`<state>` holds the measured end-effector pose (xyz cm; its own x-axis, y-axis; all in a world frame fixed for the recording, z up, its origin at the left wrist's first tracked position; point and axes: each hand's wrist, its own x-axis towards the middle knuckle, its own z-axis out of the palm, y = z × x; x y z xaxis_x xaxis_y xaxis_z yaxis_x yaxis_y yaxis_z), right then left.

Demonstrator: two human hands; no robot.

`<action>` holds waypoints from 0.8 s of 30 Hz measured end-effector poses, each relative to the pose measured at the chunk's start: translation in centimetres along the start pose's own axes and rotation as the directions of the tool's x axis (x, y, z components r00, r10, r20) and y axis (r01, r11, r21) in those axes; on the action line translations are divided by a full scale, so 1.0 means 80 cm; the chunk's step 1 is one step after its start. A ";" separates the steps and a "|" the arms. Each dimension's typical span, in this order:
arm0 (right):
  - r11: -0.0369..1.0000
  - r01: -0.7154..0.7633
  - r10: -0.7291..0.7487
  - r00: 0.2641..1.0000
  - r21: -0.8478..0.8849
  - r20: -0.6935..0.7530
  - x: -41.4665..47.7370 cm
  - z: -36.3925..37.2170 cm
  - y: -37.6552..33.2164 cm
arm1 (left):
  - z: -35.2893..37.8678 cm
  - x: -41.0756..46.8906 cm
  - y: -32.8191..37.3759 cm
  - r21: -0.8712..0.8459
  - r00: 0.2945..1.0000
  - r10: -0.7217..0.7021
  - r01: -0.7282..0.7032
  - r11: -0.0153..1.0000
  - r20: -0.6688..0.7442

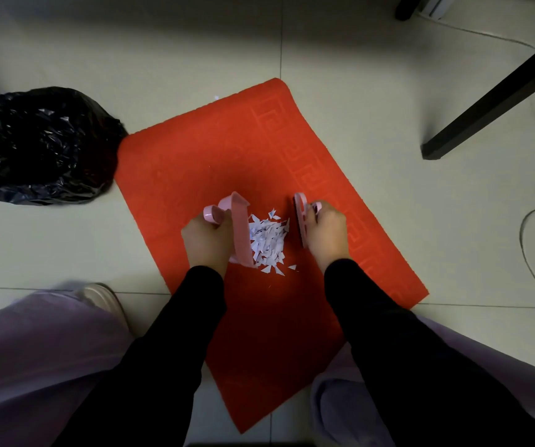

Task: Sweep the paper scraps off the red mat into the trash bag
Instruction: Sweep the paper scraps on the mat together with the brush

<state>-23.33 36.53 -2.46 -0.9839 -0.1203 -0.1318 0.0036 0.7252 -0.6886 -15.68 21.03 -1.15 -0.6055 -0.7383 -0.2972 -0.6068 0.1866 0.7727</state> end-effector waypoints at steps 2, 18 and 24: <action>1.000 0.023 -0.023 0.997 -0.006 0.067 0.012 0.010 0.004 | -0.002 0.004 0.000 0.028 1.000 -0.008 0.009 1.000 -0.007; 0.996 0.080 -0.071 0.966 -0.028 0.248 -0.016 -0.003 -0.012 | -0.007 -0.004 0.006 -0.010 1.000 -0.014 0.014 1.000 -0.019; 0.997 0.079 -0.081 0.985 0.022 0.149 -0.025 -0.007 -0.016 | -0.009 -0.006 0.011 -0.029 0.998 0.043 -0.045 0.999 -0.045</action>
<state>-21.50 36.18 -0.92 -0.9433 -0.2786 -0.1803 -0.0699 0.6980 -0.7126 -15.54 21.10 0.08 -0.6078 -0.7576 -0.2381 -0.5641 0.2008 0.8009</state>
